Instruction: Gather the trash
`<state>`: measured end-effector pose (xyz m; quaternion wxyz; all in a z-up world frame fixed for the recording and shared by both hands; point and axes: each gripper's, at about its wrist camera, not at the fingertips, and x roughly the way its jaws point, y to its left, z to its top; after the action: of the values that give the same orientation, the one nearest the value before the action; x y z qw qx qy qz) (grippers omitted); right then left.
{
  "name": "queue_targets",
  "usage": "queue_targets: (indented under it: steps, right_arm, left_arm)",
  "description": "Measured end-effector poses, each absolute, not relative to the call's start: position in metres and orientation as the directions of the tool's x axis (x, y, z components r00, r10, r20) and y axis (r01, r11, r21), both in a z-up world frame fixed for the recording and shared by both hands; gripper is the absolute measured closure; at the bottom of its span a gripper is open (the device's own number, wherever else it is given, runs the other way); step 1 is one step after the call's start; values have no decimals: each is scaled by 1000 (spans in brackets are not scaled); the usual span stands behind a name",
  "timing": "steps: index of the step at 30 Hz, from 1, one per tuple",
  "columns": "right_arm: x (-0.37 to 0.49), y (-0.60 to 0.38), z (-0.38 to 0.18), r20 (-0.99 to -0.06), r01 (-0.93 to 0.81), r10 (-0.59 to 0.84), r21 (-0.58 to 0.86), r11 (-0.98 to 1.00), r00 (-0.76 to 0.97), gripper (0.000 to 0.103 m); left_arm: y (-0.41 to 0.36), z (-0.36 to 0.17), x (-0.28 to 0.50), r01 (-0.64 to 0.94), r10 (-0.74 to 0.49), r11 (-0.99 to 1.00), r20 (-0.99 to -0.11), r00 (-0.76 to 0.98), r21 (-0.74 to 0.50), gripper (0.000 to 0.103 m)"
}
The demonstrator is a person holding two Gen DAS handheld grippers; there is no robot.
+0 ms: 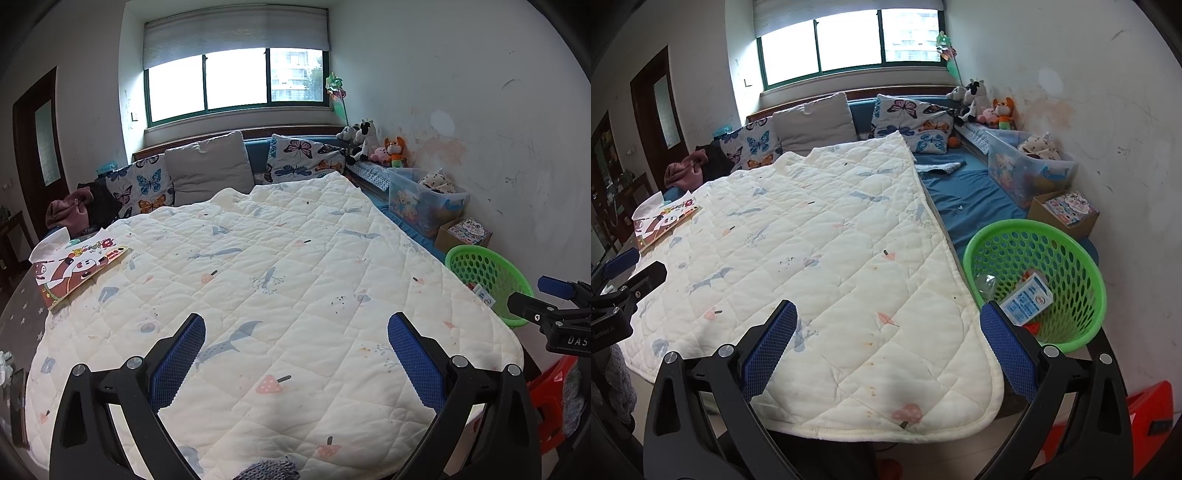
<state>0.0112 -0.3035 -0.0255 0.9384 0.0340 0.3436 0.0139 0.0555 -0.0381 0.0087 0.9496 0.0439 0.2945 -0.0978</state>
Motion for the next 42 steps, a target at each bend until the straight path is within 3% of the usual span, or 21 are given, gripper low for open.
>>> queue_targets:
  steps: [42]
  right_arm:
    - [10, -300, -26, -645, -10, 56, 75, 997, 763, 4]
  left_arm:
    - [-36, 6, 55, 209, -157, 977, -570, 806, 28, 7]
